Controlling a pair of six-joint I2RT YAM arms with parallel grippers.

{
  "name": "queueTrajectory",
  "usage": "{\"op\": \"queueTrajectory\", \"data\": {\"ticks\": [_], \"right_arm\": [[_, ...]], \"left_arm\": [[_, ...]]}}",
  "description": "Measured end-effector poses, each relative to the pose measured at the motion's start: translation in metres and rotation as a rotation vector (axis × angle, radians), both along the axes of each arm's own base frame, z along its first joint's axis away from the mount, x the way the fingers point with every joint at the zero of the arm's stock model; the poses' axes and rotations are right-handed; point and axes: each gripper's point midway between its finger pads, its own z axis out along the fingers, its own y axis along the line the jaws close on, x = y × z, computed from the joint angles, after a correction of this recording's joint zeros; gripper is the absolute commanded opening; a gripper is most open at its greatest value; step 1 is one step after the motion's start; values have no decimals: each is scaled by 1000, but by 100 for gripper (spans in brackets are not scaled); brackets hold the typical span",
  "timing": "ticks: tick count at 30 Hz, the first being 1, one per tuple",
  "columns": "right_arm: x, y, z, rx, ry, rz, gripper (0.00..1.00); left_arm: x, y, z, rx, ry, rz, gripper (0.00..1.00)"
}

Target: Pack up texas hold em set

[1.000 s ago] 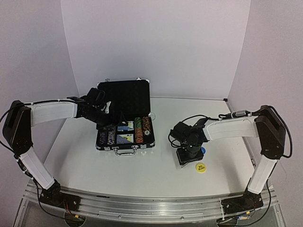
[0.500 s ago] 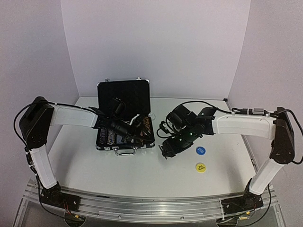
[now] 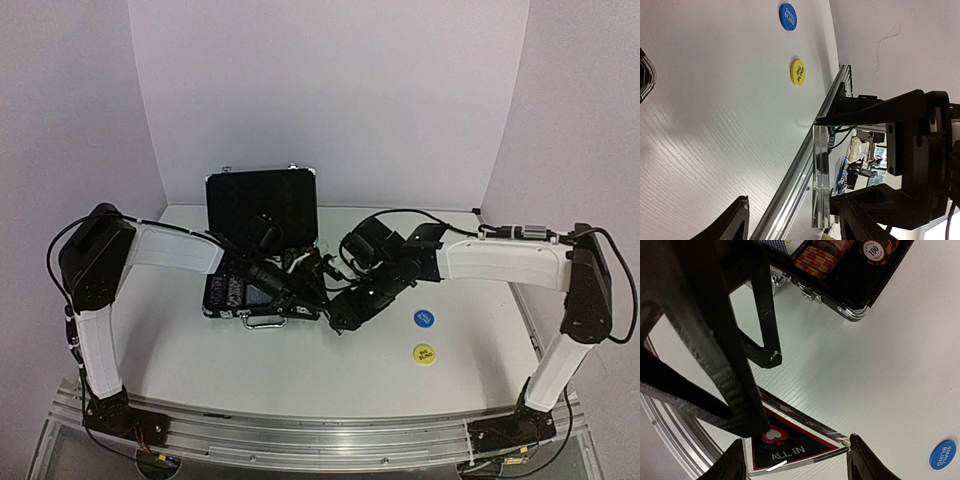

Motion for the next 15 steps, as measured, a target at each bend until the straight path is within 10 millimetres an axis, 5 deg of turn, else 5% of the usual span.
{"op": "queueTrajectory", "data": {"ticks": [5,9,11,15], "right_arm": [[6,1,-1,-14,-19,-13,42],[9,2,-2,-18,-25,-17,46],[10,3,-2,-19,-25,-19,59],[12,2,-4,-27,-27,-37,85]], "left_arm": [[-4,-3,-3,-17,56,-18,38],[-6,-5,0,-37,83,-30,15],[-6,-6,1,-43,93,-31,1],[-5,-8,6,-59,95,-33,0]]}}
